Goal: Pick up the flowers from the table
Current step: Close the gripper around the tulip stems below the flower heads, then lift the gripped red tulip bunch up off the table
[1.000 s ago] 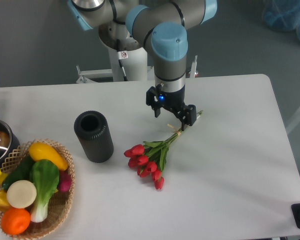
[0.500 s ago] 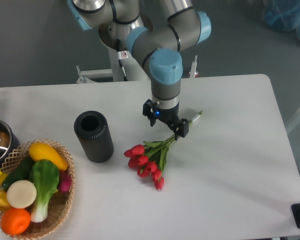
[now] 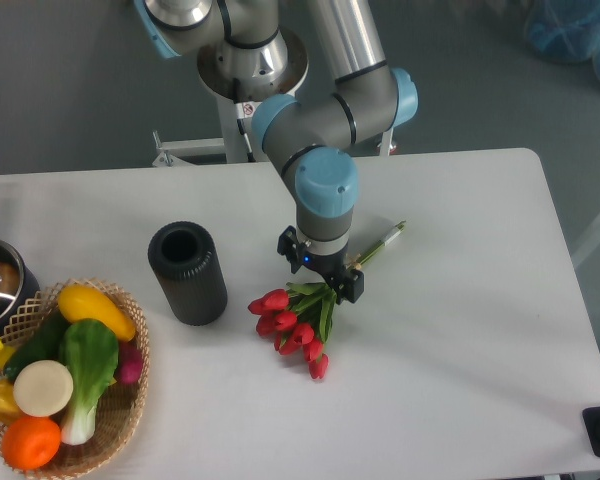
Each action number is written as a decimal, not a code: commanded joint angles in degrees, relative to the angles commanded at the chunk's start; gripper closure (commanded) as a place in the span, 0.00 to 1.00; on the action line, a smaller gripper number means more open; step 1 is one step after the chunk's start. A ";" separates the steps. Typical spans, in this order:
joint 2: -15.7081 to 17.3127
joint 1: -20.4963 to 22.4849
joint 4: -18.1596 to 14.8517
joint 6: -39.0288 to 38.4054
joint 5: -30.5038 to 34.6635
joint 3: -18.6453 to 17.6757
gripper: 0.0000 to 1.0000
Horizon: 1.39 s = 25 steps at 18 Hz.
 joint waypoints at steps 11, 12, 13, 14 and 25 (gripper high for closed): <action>0.17 -0.44 0.79 -4.48 0.26 0.00 1.00; 0.43 -0.44 0.79 -4.48 0.18 0.00 1.00; 0.79 -0.44 0.79 -4.48 0.26 0.00 1.00; 1.31 -0.44 0.79 -4.48 0.18 0.00 1.00; 8.87 3.25 -8.06 -4.31 0.26 5.44 1.00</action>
